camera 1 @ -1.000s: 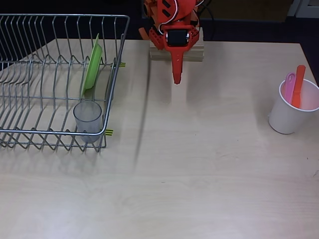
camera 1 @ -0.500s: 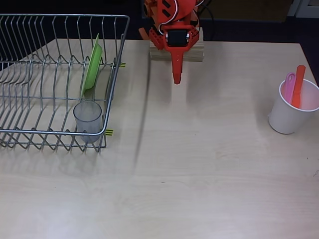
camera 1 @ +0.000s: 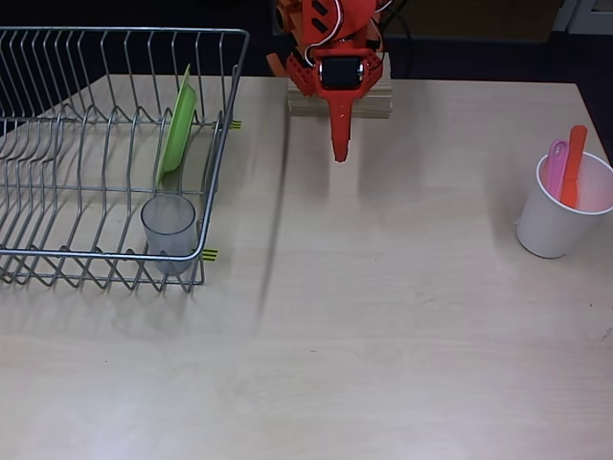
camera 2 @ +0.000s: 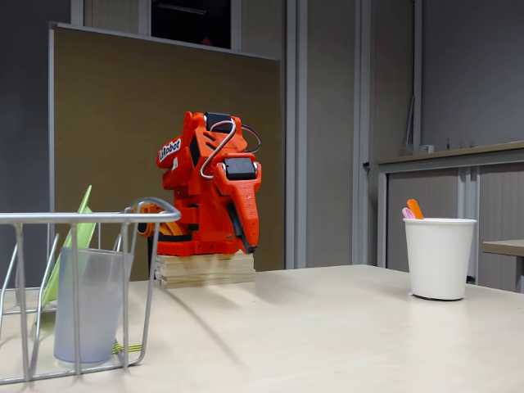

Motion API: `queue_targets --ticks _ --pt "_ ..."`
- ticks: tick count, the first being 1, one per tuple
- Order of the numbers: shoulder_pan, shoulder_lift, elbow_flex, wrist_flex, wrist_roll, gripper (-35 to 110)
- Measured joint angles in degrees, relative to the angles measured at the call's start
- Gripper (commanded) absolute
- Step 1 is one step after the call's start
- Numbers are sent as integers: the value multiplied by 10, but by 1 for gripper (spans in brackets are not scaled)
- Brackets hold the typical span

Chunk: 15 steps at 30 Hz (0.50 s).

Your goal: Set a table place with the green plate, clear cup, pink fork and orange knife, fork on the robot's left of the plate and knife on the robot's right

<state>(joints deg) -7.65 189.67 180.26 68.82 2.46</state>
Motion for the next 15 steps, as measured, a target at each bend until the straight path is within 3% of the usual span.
queue_targets --ticks 8,13,15 --pt "0 0 0 0 0 0" --pt "0 0 0 0 -19 22" --pt "4 0 0 0 -32 22"
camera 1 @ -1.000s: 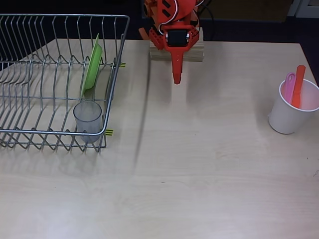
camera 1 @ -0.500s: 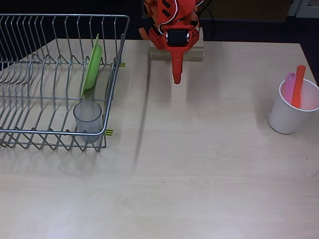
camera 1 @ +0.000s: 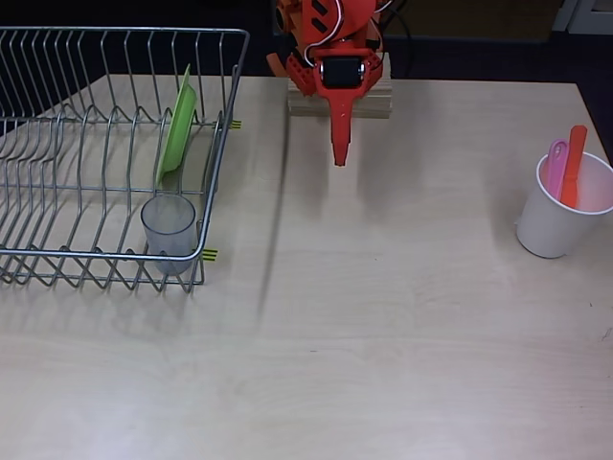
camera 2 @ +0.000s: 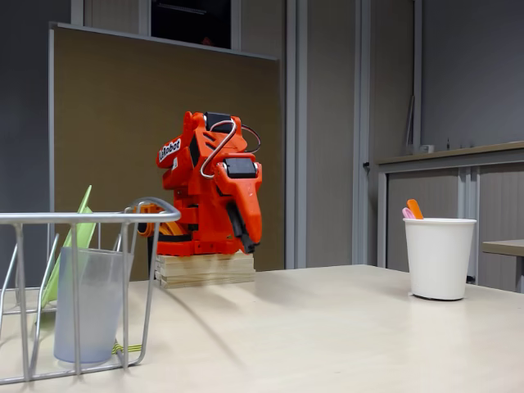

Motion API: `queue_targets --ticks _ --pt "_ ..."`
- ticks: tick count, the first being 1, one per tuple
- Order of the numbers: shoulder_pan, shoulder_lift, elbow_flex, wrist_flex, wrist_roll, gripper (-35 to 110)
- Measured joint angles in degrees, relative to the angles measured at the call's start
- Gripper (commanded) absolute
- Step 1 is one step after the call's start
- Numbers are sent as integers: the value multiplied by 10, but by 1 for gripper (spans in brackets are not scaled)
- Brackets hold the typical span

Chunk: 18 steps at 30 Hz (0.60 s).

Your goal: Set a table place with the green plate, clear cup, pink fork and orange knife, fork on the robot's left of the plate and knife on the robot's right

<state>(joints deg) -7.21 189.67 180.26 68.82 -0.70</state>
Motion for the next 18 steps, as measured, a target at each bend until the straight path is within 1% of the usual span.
queue_targets --ticks 2,5,8,10,15,18 --pt "2 0 0 -6 -21 21" --pt "18 -2 -10 -7 -64 15" --pt "24 5 -54 -7 -122 10" --pt "47 -1 -91 -6 -149 8" --pt "83 -113 -221 18 -189 6" --pt "108 -196 -294 19 -195 6"
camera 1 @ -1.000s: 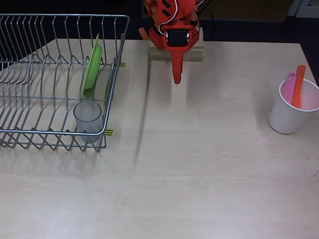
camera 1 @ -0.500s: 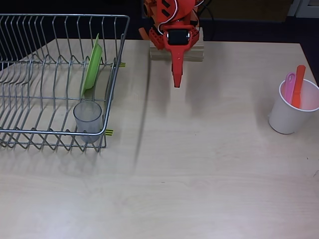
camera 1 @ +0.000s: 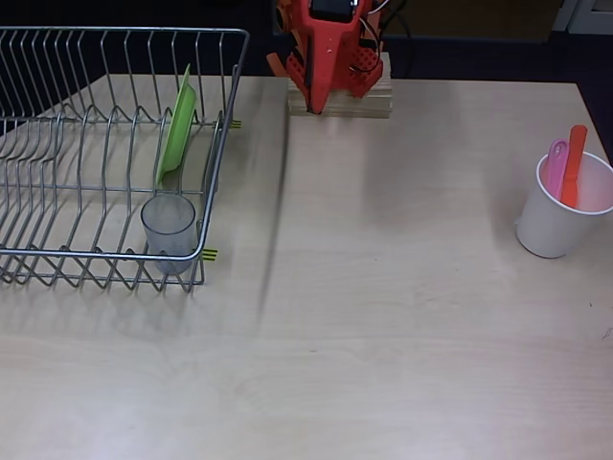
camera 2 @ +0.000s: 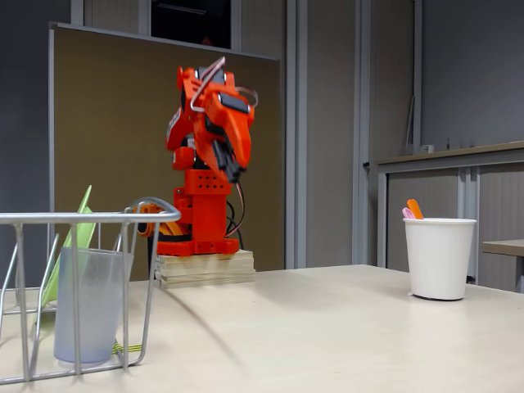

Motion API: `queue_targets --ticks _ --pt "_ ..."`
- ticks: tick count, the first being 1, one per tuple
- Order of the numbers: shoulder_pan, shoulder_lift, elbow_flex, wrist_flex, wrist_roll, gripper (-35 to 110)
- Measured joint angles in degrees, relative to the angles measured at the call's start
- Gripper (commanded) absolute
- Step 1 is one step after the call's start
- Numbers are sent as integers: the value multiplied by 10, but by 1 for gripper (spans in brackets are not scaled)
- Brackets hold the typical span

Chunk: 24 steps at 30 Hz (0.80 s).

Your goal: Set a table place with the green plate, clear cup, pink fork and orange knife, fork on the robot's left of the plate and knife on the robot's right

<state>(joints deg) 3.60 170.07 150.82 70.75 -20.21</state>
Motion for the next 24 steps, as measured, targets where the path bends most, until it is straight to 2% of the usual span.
queue_targets --ticks 9,11,15,20,21,24 --pt "61 -129 -145 18 -21 6" --pt "78 -149 -166 17 4 5" --pt "100 -178 -211 -9 171 3" --pt "180 -185 -241 42 552 1" --pt "195 -185 -244 62 603 0" --pt "243 -173 -247 93 650 0"
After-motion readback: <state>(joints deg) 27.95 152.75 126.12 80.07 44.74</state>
